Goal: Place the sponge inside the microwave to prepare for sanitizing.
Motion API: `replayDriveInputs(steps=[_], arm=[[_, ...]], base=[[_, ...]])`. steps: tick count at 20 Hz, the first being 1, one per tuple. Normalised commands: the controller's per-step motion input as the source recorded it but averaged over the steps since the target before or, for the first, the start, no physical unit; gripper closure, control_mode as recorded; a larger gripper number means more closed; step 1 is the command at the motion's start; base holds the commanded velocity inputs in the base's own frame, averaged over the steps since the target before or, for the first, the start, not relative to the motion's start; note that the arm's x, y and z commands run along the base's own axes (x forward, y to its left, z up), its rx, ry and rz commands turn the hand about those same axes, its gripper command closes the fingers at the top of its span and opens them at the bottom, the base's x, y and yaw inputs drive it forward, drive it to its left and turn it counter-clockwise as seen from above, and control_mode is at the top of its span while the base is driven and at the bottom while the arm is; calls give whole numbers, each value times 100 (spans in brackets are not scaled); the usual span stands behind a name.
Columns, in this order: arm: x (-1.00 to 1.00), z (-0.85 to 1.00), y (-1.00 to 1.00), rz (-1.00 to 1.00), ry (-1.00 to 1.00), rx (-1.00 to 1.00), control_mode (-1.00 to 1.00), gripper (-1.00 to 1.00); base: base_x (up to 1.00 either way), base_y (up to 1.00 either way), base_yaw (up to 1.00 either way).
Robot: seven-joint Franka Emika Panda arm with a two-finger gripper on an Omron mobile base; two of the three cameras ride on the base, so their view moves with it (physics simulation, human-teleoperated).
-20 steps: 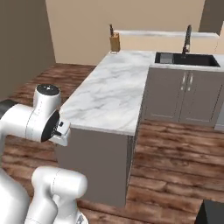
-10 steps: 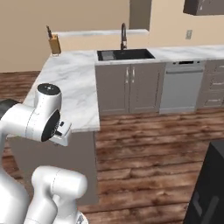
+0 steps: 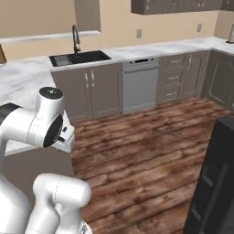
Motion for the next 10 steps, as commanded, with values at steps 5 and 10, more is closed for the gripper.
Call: replayDriveInputs(steps=[5,10], arm=[[0,0,0,0,0,0,100,-100],[0,0,0,0,0,0,100,-100]], base=[[36,15,-66],[36,16,-66]])
